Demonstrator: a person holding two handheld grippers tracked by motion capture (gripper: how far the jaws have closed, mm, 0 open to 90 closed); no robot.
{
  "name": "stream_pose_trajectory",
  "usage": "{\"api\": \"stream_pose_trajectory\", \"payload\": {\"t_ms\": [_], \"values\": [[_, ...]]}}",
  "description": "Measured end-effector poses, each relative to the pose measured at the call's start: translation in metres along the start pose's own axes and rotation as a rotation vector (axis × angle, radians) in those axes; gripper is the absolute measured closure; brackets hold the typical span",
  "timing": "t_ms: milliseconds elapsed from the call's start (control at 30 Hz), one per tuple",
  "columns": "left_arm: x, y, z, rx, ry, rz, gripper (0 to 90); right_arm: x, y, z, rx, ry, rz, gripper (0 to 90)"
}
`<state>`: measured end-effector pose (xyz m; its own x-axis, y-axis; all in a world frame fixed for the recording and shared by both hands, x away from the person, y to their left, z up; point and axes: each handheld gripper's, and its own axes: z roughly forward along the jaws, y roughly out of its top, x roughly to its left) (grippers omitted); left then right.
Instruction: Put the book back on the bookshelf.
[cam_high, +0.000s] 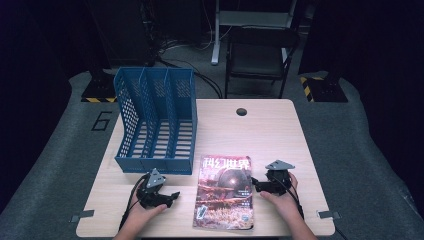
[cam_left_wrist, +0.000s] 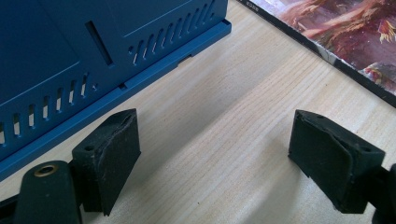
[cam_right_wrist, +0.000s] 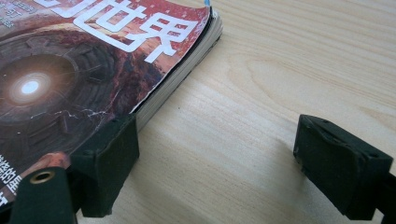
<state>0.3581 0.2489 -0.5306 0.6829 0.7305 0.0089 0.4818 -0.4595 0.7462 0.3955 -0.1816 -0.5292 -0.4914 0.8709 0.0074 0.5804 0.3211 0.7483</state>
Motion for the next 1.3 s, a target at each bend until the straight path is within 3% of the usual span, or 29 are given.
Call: {"api": "stream_pose_trajectory", "payload": {"t_ms": [1300], "values": [[-0.0025,-0.0006,-0.0018,0.006,-0.003,-0.003,16.4,0.0023,-0.0010,-0.0012,0.005,-0.012,0.013,13.1]]}}
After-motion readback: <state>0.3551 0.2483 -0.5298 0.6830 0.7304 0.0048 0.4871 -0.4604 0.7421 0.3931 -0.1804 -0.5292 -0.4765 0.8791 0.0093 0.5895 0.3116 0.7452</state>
